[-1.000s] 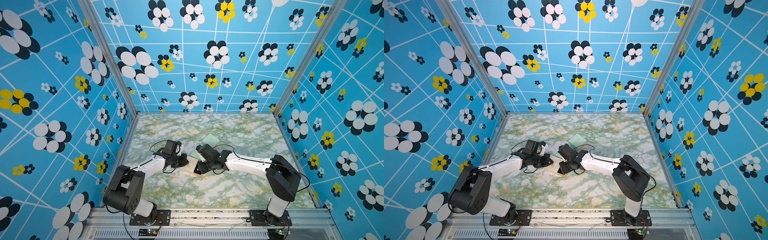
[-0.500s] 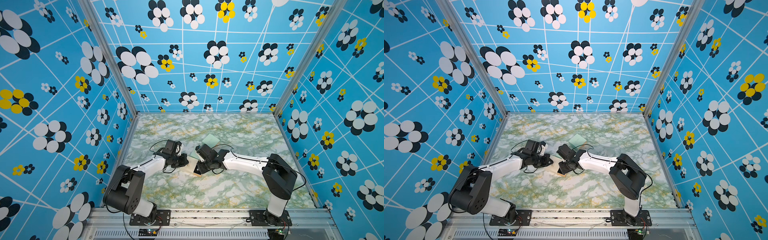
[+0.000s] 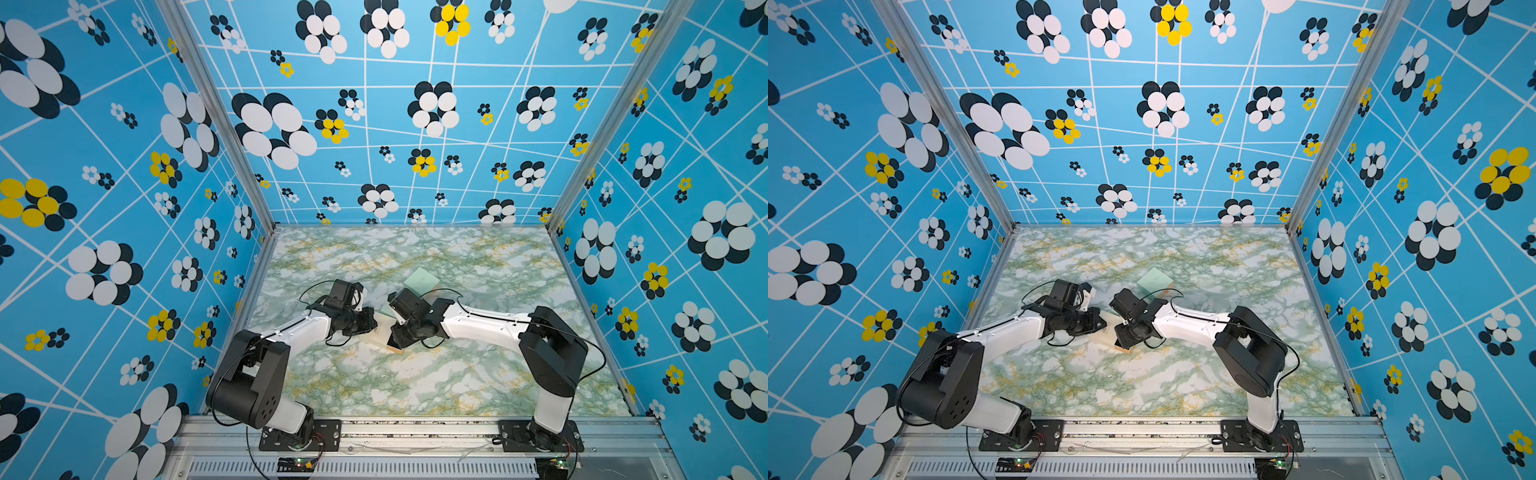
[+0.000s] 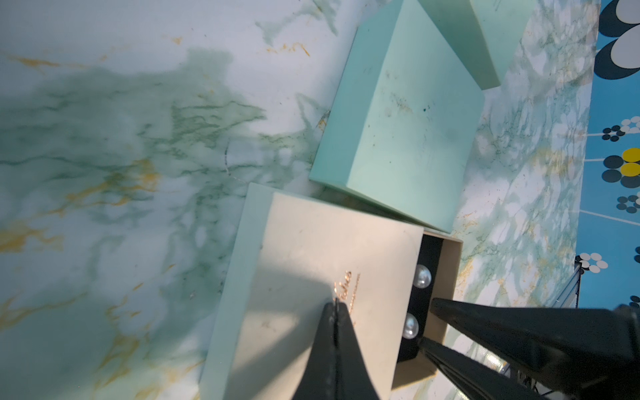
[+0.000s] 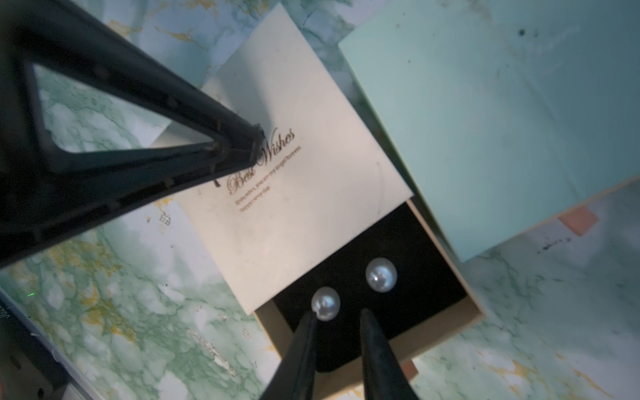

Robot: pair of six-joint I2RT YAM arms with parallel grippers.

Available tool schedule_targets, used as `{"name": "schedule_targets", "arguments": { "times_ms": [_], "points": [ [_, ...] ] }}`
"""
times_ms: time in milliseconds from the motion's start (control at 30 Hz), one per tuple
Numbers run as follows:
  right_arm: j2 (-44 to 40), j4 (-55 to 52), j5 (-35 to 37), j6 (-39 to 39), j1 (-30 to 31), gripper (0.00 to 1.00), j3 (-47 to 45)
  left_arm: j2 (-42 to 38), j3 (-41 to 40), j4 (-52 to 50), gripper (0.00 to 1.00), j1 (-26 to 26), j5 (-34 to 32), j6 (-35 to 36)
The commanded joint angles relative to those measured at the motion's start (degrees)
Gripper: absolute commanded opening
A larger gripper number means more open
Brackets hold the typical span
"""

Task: Take out the earrings from the drawer-style jewelry box
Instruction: Pick up the earring from the drawer.

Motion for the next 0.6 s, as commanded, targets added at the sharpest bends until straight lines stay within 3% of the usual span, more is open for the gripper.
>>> {"name": "schedule_targets", "arguments": {
  "times_ms": [0, 567],
  "points": [
    [1.0, -2.4, 1.1, -0.6, 0.5, 0.26, 1.7, 3.1, -2.4, -7.5, 0.00, -0.3, -4.1, 0.6],
    [2.3, -2.4, 0.9, -1.2, 0.7, 0.26, 3.0, 3.2, -2.4, -7.5, 0.00, -0.3, -4.2, 0.8]
  ]
}}
